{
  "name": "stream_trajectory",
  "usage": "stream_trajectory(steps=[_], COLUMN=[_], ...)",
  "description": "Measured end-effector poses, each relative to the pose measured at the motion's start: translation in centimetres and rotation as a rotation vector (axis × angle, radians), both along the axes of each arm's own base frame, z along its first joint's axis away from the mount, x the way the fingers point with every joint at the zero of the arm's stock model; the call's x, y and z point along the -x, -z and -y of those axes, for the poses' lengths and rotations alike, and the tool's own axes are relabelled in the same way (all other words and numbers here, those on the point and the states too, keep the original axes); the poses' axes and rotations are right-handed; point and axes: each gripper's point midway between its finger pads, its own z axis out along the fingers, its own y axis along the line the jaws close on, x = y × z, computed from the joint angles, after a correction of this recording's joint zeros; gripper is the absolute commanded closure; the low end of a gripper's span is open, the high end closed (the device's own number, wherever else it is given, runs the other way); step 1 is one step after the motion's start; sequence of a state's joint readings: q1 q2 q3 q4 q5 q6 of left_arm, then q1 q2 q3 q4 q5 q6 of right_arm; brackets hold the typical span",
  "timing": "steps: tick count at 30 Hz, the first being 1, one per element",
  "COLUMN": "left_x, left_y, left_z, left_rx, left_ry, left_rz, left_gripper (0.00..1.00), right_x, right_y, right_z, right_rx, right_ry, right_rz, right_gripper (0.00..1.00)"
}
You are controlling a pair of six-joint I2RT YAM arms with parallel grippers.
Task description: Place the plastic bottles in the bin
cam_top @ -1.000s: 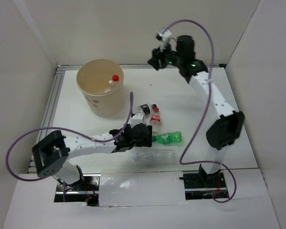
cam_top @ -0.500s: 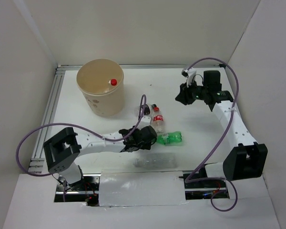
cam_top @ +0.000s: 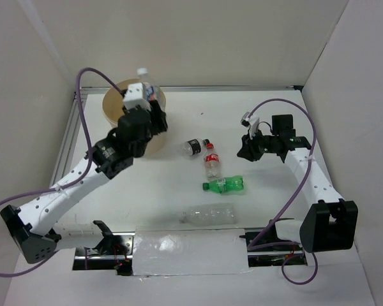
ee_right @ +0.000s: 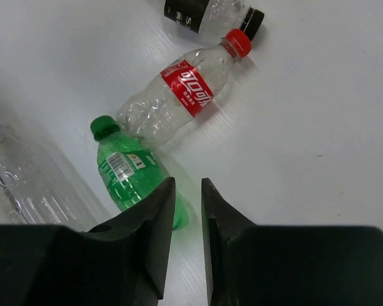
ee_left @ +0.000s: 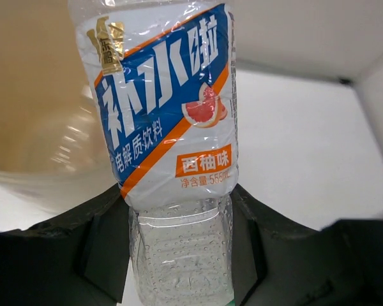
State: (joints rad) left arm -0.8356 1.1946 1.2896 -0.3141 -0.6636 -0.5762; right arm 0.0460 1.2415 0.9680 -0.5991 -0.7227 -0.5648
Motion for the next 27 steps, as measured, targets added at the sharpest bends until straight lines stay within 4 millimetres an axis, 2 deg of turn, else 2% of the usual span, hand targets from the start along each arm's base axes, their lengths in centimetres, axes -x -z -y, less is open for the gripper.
stream_trajectory(steps=[1, 3, 5, 8, 9, 10, 12, 13, 15, 19, 22, 24, 27], left_x=[-1.5, -4.1, -6.3, -8.8, -9.5, -10.1, -11.3, -11.7, -12.2, -11.5, -9.4, -6.6, 0.0], left_y=[-0.4, -0.5, 0.4, 2.5, 3.5, 4.3, 5.9, 6.4, 7.0, 6.0, 3.2, 1.3, -0.2], left_z=[-2.0, -5.6, -8.1, -10.6, -11.4, -12.0, -13.3, -13.8, -14.4, -13.7, -11.0, -8.2, -3.7], left_rx=[-0.004, -0.033, -0.068, -0.121, -0.138, -0.152, -0.186, -0.202, -0.223, -0.241, -0.244, -0.233, -0.174], left_ry=[-0.066, -0.179, -0.263, -0.338, -0.360, -0.374, -0.393, -0.400, -0.398, -0.343, -0.225, -0.090, 0.196], left_rz=[0.013, 0.022, 0.000, -0.050, -0.076, -0.096, -0.143, -0.159, -0.180, -0.166, -0.099, -0.036, 0.052], left_gripper=[0.75, 0.75, 0.71, 0.62, 0.54, 0.28, 0.04, 0.00, 0.00, 0.00, 0.00, 0.02, 0.06], right_x=[0.1, 0.3, 0.5, 0.7, 0.8, 0.9, 1.1, 1.2, 1.3, 1.5, 2.1, 3.0, 4.2], right_y=[0.1, 0.1, 0.1, 0.2, 0.2, 0.3, 0.6, 0.7, 1.2, 2.4, 4.0, 5.1, 6.5], right_z=[0.0, -0.1, -0.3, -0.9, -1.1, -1.2, -1.5, -1.7, -1.9, -2.5, -3.1, -3.6, -4.4], right_rx=[0.003, 0.010, 0.019, 0.035, 0.040, 0.049, 0.066, 0.072, 0.091, 0.137, 0.198, 0.237, 0.291], right_ry=[-0.006, -0.020, -0.036, -0.069, -0.078, -0.087, -0.104, -0.115, -0.134, -0.191, -0.278, -0.357, -0.475], right_rz=[-0.001, 0.002, 0.010, 0.024, 0.027, 0.029, 0.031, 0.031, 0.025, 0.025, 0.018, 0.008, 0.013], right_gripper=[0.69, 0.45, 0.28, 0.20, 0.18, 0.11, 0.06, 0.06, 0.05, 0.05, 0.05, 0.06, 0.09])
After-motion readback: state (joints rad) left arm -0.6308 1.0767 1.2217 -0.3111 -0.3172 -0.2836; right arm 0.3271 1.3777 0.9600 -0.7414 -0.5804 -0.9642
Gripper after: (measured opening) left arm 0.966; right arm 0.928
